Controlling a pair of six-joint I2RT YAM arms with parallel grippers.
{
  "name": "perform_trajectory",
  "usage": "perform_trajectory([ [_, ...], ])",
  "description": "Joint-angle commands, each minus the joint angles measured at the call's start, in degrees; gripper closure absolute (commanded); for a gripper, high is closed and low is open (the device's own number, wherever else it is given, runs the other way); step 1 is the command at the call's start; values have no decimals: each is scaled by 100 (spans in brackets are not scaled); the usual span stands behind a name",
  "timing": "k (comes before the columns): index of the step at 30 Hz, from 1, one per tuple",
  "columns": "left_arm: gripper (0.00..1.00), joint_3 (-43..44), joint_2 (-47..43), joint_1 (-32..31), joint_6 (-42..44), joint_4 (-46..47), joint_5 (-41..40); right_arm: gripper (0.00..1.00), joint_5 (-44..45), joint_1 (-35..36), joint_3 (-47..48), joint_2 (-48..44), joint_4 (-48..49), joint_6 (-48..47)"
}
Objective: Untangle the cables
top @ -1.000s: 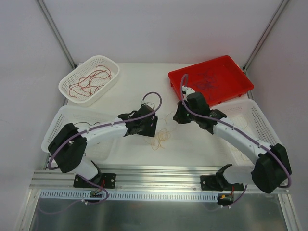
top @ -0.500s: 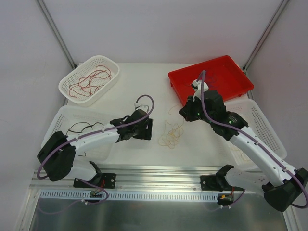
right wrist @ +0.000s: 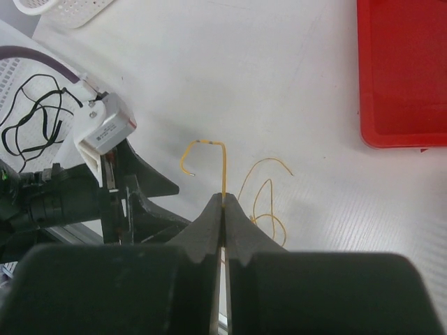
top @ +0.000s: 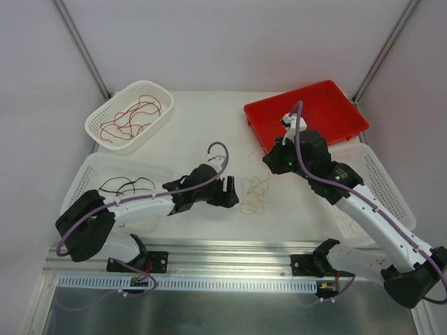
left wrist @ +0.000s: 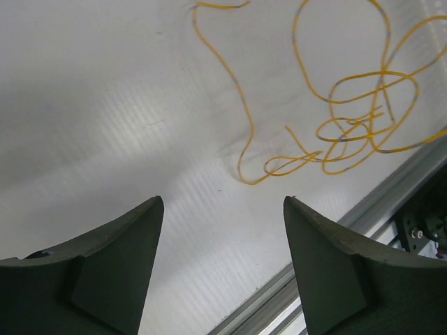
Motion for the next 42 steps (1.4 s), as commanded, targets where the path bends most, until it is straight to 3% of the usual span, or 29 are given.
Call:
perform_trajectory([
  [1,30,-169,159,-255,241,1277,470,99,103,30,-8,6,109,65],
  [11,28,-152,949,-704,1928,2561,593,99,-20,39,-17,33,144,118],
  [19,40,164,1486,-783,2211,2702,777,99,-55,39,-25,15,118,144],
  [23,56,217,1618,-801,2080,2764,734,99,-73,39,-17,-11,109,136],
  [24,66,209,1627,-801,2062,2773,725,99,-81,39,-17,-20,100,145],
  [26,77,182,1601,-801,2009,2799,655,99,-55,48,-8,-46,56,127],
  [27,89,139,1583,-792,1983,2808,628,99,-29,48,-8,-47,39,118],
  [29,100,77,1530,-792,1948,2825,541,99,-11,39,-8,-81,-5,110],
  [35,100,-152,1390,-783,1781,2580,-30,99,322,21,211,-205,-390,-127],
  [42,100,-213,1012,-546,1271,893,-1014,99,964,-444,1099,-407,-1244,-663],
])
